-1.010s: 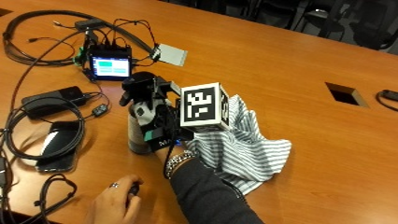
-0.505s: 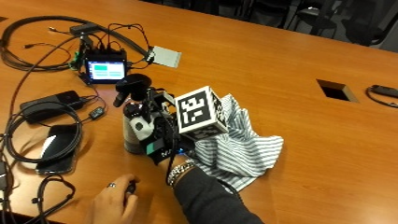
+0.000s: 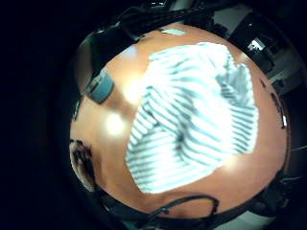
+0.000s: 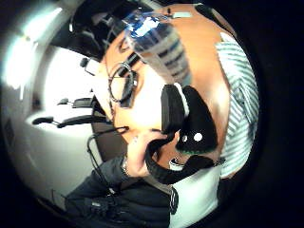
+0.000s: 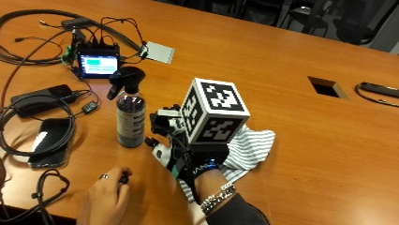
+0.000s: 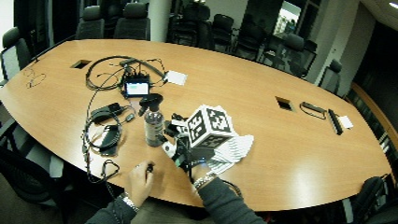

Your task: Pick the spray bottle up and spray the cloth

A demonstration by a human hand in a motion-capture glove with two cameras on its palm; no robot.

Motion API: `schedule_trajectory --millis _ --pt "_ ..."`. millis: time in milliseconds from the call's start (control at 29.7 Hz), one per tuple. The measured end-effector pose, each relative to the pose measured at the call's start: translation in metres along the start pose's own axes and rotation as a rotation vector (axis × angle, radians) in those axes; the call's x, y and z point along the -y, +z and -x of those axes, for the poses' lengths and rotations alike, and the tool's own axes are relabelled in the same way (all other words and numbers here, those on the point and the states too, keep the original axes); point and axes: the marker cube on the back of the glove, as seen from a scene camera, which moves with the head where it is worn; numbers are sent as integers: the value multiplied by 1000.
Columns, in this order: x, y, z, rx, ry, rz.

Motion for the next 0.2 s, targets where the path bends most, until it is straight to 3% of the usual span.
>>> schedule_trajectory --millis 202 --pt "-20 -5 -5 -228 -23 131"
